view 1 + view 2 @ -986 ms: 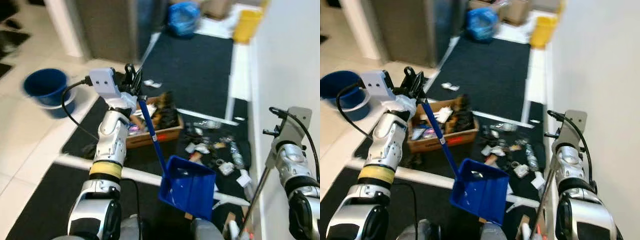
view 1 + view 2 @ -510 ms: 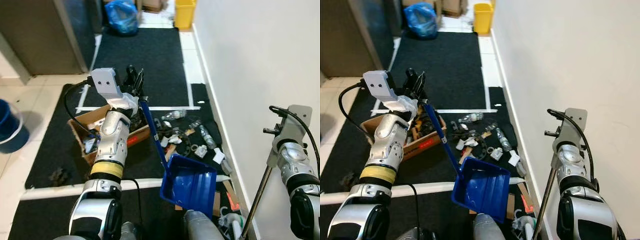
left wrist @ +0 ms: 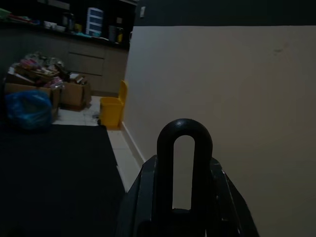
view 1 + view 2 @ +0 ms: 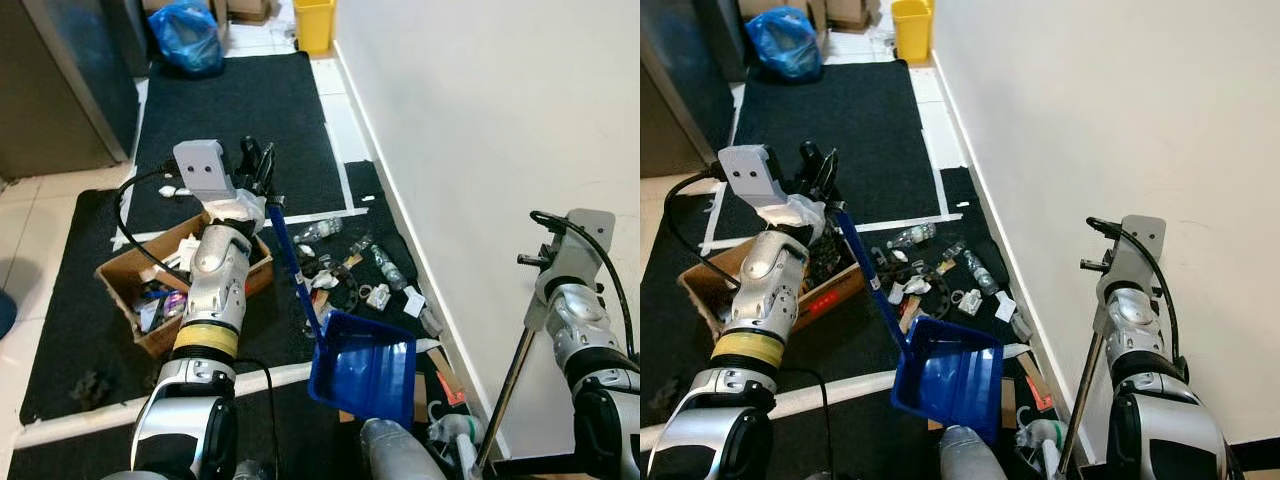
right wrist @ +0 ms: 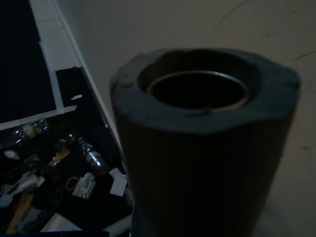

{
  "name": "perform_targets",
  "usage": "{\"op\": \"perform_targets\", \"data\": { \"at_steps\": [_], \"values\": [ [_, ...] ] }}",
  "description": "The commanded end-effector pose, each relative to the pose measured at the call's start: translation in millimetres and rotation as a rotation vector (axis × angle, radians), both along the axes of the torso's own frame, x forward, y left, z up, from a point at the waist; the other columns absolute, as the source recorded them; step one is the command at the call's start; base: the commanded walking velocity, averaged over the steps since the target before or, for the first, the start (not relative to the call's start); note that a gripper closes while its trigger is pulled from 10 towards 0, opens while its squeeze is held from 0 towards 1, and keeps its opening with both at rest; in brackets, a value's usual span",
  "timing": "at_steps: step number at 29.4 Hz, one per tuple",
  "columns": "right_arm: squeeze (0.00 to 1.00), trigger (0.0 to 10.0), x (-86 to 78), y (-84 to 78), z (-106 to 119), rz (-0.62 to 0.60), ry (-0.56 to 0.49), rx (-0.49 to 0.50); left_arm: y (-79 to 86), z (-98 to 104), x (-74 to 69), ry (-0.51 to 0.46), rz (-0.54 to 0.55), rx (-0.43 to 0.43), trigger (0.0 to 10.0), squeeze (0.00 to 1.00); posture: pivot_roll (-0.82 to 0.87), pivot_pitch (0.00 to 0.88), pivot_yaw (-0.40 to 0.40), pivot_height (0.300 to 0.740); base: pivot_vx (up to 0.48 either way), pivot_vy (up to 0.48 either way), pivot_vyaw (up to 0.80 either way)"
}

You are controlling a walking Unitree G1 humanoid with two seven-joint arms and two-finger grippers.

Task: Sweep floor

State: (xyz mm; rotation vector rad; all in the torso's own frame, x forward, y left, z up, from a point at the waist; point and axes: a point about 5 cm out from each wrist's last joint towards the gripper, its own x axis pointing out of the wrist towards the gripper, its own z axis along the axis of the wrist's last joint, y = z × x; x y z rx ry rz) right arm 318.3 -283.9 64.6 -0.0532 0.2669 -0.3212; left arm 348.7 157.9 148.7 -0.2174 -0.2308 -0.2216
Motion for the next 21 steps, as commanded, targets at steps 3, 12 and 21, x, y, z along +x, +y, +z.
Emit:
{"op": "perform_targets", "data": {
  "at_steps": [3,12,21],
  "values": [
    [0.0,10.0,4.8,0.6,8,0.006,-0.044,0.0,4.7,-4,-0.6,0.013,0.02,0.008,10.0,0.0,0.12,0.026,-0.054,0.74,0.0,0.0,-0.8],
    [0.0,10.0,7.7,4.5,11,0.027,-0.071,0.015,1.5,-13,1.0,0.071,0.023,0.016,10.0,0.0,0.12,0.026,-0.055,0.74,-0.169,0.0,-0.8],
    [0.0,10.0,9.0,8.6,11,0.042,-0.08,0.023,0.1,-13,-0.2,0.067,0.023,0.008,10.0,0.0,0.12,0.028,-0.054,0.74,0.0,0.0,-0.8]
  ]
}}
